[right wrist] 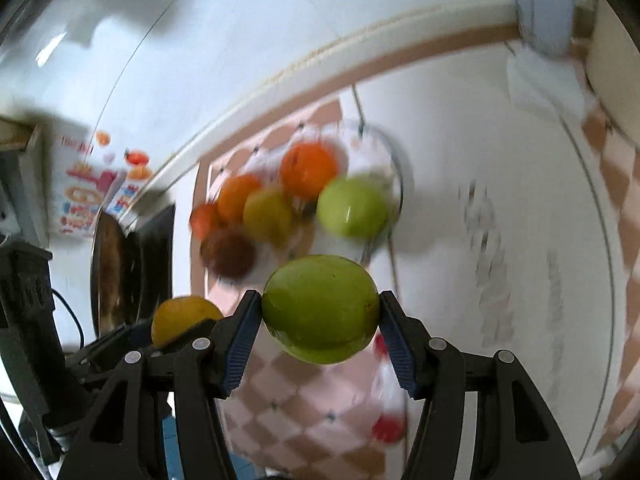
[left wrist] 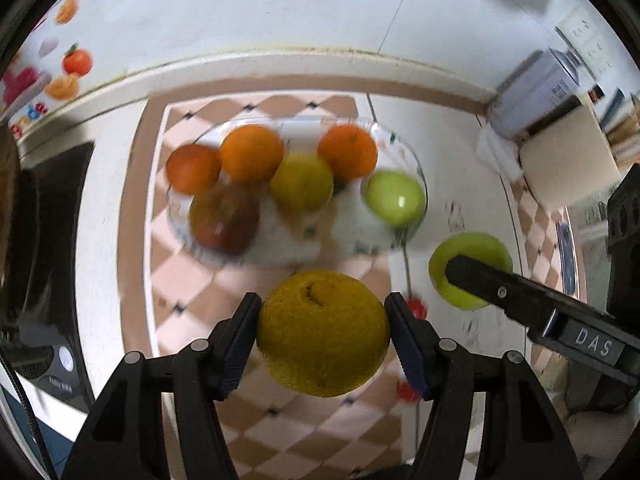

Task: Organize fruits
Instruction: 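Lower the yellow citrus and green apple onto the plate and open both grippers, then raise both open grippers away from the plate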

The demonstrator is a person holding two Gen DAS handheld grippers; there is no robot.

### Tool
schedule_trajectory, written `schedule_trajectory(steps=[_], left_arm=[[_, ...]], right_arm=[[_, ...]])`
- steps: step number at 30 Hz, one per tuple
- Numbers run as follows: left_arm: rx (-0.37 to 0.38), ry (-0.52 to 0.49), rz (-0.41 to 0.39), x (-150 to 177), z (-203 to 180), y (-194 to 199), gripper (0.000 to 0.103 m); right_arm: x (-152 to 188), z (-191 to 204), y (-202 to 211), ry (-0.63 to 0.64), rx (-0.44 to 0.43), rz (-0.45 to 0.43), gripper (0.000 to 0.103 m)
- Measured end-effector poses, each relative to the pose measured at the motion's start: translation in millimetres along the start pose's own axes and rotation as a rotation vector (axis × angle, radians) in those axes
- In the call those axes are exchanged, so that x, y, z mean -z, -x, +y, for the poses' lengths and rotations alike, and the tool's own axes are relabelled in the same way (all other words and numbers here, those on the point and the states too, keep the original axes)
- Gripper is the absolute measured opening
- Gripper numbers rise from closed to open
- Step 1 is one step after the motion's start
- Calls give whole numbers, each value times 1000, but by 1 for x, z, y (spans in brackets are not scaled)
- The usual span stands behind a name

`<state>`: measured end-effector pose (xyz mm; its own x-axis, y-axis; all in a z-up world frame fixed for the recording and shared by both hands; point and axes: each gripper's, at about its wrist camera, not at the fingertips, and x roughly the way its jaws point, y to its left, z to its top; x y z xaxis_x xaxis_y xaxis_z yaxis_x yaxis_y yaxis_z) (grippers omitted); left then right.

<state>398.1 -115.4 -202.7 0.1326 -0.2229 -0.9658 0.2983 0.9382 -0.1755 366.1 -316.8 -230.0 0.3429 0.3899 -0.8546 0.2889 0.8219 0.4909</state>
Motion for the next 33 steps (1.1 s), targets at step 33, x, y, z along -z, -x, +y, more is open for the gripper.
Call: schedule_trajectory(steps=[33], left_arm=[[-238, 132, -52, -22, 39, -5, 89]], right_arm=[[-23, 33, -29, 251, 339, -23, 96]])
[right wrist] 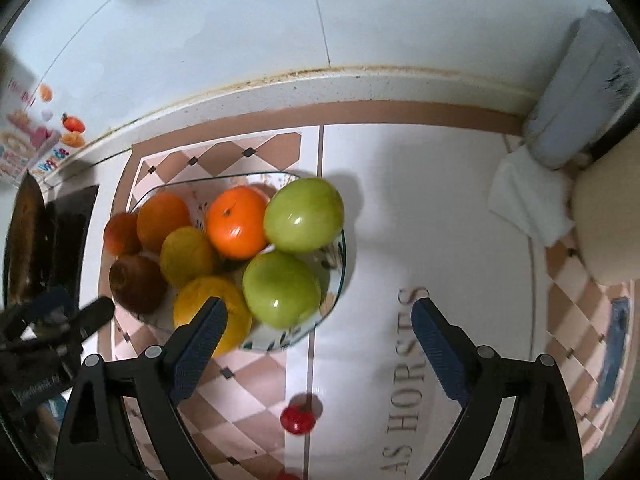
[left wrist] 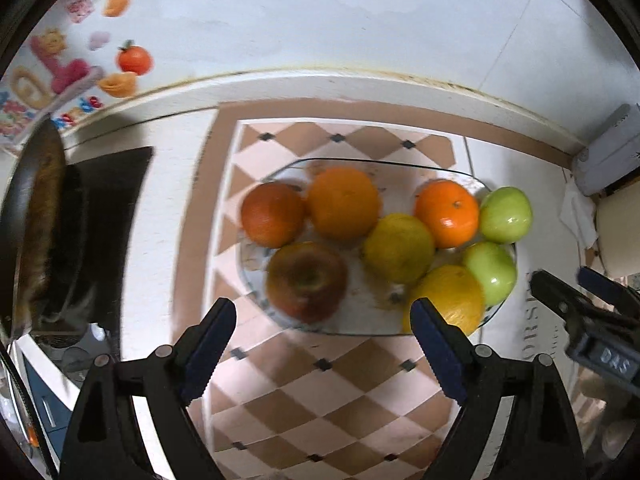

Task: Organize fruits
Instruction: 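Raise both open grippers away from the plate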

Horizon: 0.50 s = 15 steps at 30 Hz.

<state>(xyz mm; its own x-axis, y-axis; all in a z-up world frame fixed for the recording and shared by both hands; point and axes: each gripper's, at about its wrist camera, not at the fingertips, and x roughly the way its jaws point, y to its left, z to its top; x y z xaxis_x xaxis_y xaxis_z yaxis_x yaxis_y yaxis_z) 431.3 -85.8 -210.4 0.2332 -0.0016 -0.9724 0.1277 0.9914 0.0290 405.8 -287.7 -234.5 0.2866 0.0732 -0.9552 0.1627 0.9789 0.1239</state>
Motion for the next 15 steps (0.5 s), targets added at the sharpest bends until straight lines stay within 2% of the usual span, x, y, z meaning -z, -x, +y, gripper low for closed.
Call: schedule_trajectory(steps=[8, 15], left_arm=[[-26, -24, -89, 35, 20, 39, 89], [-15, -25, -195, 68, 32, 87, 89]], right_arm=[[45, 32, 52, 33, 69, -98, 96], [81, 50, 111, 32, 67, -199, 96]])
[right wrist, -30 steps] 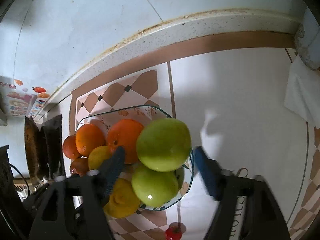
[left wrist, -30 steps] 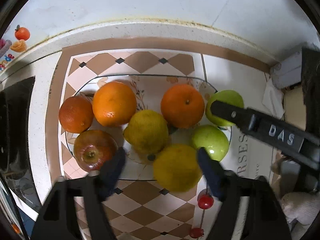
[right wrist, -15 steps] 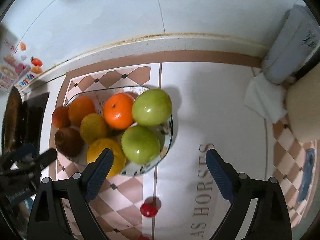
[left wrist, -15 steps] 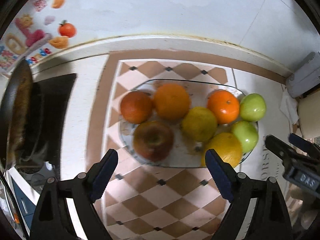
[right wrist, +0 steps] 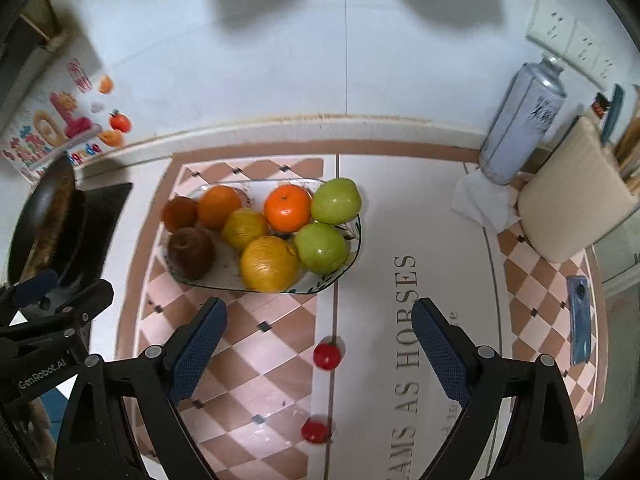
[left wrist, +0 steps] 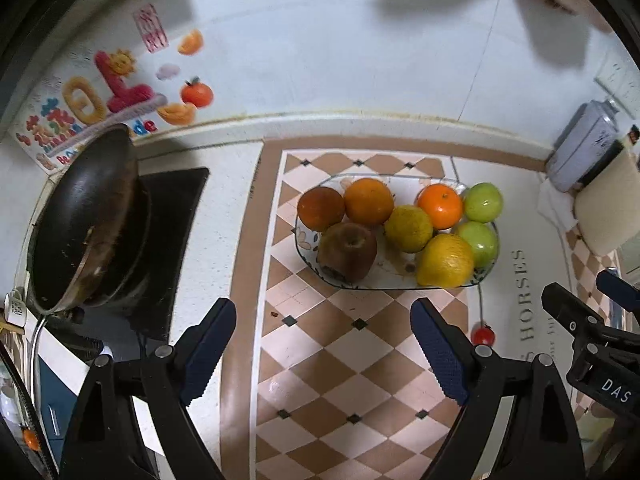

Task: Organize fruits
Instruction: 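Raise both open grippers away from the plate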

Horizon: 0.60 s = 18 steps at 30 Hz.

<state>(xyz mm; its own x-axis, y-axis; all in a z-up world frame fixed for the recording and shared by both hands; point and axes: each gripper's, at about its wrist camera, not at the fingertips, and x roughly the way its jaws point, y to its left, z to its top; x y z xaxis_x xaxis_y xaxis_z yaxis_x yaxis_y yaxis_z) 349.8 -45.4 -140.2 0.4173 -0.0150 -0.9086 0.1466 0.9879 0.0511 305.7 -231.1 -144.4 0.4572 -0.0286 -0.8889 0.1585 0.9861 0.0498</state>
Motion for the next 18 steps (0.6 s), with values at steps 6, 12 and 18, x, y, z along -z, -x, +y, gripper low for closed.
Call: schedule_trajectory(steps=[6, 12, 18], left_arm=[[14, 3, -76, 21, 10, 40, 89], [21, 10, -146, 43, 18, 75, 89], [35, 3, -213, 57, 19, 110, 89]], right_arm=[[24, 8, 44, 0, 6, -61, 96], [48, 11, 86, -9, -7, -112, 96], [64, 13, 125, -18, -14, -173, 96]])
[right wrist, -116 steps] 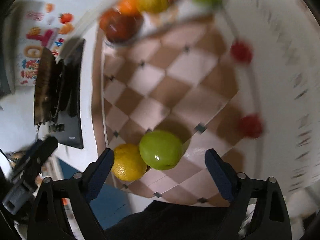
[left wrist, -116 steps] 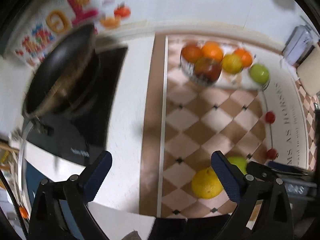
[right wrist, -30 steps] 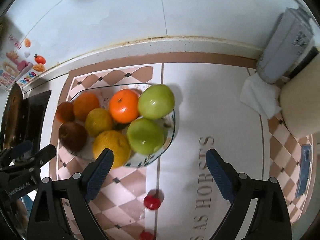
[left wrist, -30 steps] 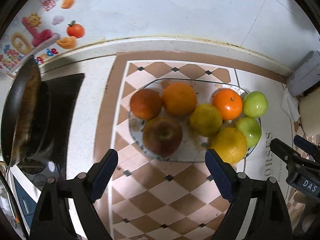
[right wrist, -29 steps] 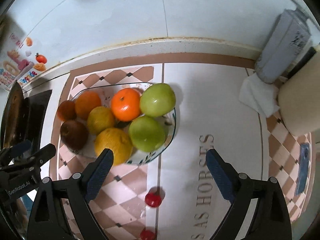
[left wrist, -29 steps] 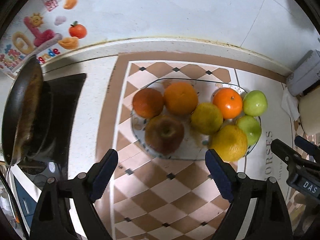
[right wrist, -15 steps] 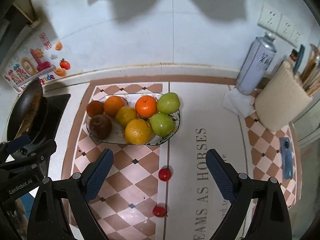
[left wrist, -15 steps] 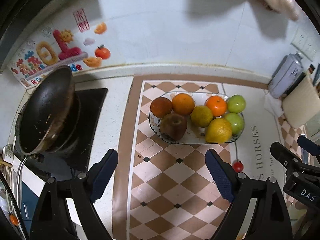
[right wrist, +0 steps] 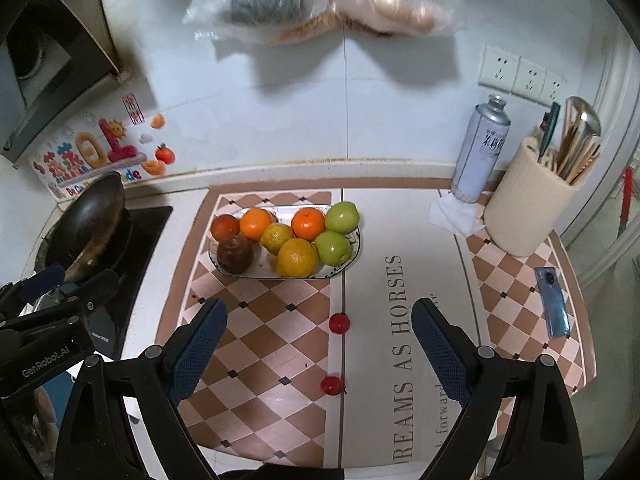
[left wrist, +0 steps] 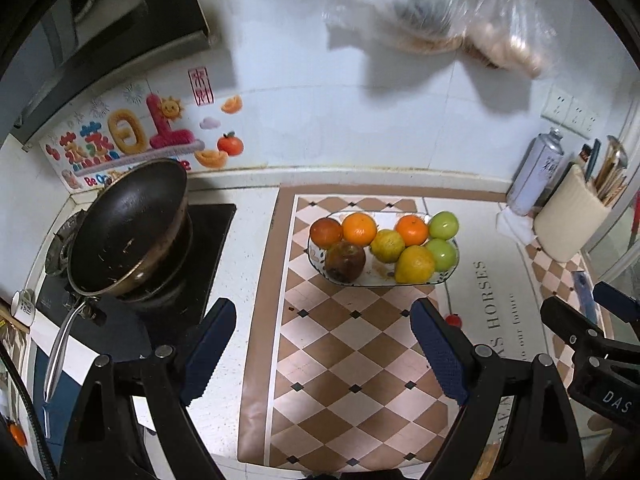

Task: Organize fruits
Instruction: 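Raise both open grippers away from the plate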

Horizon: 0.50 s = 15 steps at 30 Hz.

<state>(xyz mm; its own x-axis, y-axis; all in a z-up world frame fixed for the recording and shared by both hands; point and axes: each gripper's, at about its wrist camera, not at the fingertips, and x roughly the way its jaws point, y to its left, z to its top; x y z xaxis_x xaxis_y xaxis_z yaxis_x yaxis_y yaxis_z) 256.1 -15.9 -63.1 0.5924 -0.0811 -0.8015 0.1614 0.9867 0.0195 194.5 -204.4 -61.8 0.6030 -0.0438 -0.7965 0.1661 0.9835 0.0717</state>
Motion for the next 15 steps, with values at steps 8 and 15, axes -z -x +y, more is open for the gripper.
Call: schedule_trajectory(steps=[8, 15], left_arm=[[17, 1, -53, 5, 1, 30, 89], [12, -4, -45, 8, -3, 27, 89]], right_arm=[[7, 1, 33, -25, -28, -44, 96], [7, -4, 19, -61, -63, -18, 96]])
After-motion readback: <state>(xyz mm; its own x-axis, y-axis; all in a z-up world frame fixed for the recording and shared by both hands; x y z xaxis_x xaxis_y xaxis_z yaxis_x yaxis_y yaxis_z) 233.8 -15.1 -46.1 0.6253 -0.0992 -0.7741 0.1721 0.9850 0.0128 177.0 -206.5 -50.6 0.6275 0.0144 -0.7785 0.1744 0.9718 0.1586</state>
